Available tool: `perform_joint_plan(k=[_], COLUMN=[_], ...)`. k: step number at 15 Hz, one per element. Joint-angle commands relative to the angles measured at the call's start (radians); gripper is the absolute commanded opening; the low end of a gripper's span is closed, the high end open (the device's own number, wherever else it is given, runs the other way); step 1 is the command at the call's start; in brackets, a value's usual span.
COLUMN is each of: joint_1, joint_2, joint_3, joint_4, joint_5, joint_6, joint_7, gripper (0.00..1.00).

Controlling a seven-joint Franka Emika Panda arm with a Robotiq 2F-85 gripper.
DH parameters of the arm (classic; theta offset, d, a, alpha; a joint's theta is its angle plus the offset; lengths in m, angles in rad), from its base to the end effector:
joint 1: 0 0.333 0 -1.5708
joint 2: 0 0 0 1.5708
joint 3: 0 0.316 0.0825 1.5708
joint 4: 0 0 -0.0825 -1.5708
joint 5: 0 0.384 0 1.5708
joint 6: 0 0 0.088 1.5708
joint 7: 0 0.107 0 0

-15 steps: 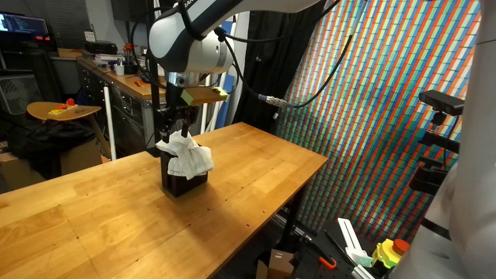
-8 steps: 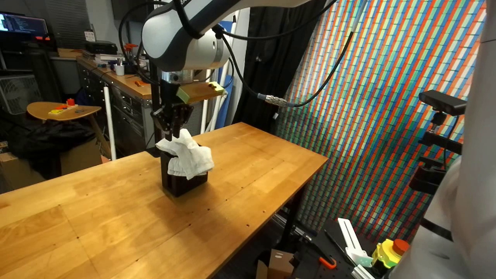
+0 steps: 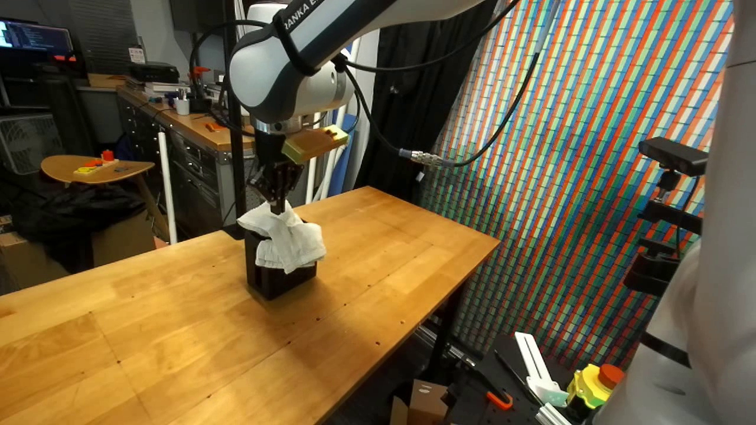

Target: Put the white towel in the black box

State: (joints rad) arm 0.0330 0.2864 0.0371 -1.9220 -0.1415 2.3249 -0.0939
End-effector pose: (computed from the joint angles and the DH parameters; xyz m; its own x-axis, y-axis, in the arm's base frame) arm 0.6247 0.0402 0.3547 0.9617 0.2544 0.1018 0.2429 -0.9634 0.1130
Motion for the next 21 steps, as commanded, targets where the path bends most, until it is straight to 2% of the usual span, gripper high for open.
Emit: perform_joint_plan(k=[1, 15, 21], joint_1=[0.0, -0.022, -0.027], joint_2=[0.018, 0.186, 0.169], joint_3=[-0.014, 0.021, 0.02], joint_4=[0.01, 0.011, -0.006], joint_5=[-0.008, 0.157, 0.182], joint_6=[0.008, 0.041, 0.04], joint_7=[0.01, -0.017, -0.027], gripper=[0.13, 0.11, 0.11])
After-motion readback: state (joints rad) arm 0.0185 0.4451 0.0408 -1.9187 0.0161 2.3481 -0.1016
